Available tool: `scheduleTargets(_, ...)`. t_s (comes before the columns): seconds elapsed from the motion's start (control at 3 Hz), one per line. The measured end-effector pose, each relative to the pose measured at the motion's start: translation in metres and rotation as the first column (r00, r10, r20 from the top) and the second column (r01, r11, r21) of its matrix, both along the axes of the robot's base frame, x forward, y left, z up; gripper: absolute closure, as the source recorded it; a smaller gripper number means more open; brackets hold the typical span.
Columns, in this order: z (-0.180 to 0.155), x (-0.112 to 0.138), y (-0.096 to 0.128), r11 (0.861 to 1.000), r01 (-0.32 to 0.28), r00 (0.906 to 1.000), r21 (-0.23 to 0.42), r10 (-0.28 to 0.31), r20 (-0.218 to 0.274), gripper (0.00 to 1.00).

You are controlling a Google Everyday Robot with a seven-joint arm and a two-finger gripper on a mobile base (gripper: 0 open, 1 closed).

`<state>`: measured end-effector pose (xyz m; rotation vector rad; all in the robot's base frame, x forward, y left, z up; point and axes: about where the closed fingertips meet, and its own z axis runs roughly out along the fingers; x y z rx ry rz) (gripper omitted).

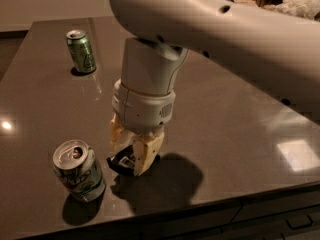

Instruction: Move rxbar chocolate near 7up can

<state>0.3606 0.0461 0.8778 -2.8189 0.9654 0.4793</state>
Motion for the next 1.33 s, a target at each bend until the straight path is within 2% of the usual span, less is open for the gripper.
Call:
scheduleTargets(0.33,-0.0019,-0.0157,0.0077,1.0,-0.01,0.9998,0.002,0.01,-0.019,0.53)
scheduleTargets(1.0,0.0008,-0.0136,0.0125,1.0,-0.003,1.0,0.02,0.003,0.004,0.07)
scheduleTargets(1.33,0.0018,-0.0131,0.0141,1.0,-0.001,0.9999,0.025,0.001,0.012,0.0)
